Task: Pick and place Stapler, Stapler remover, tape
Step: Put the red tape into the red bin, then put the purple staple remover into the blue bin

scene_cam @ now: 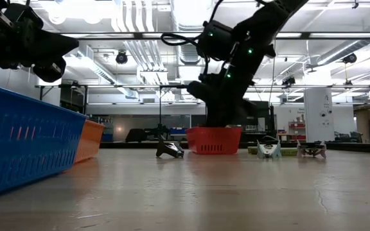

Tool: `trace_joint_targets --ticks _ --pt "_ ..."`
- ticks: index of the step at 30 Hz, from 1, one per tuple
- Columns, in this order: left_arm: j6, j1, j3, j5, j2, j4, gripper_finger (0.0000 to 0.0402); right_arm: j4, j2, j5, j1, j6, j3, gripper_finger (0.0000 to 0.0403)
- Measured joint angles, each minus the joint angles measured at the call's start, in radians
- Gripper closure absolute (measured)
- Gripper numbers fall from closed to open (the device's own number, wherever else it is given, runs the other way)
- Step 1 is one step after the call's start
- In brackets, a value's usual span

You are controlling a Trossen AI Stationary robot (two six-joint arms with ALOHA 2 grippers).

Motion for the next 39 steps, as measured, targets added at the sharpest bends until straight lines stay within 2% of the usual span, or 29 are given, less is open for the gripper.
trace_joint_targets --ticks 10,21,26,31,39 --pt "0.0 0.0 0.0 0.0 0.0 0.0 0.0376 0.026 0.01 -0.032 -0.002 -0.005 -0.014 0.0346" --pt "0.0 0.0 0.0 0.0 0.0 0.0 0.0376 0.026 0.013 -0.018 -0.001 -0.038 0.021 0.028" --pt "0.0 0.0 0.0 0.0 0.0 0.0 0.0378 0.028 0.012 -0.017 -0.001 -0.038 0.021 0.0263" --pt "0.0 0.0 0.0 0.0 0.0 0.0 0.0376 0.078 -0.008 -0.014 0.001 -0.061 0.021 0.026" --pt "0.0 0.0 0.0 0.0 0.0 -0.001 0.0376 0.105 -0.018 0.027 0.011 -0.113 0.051 0.0278"
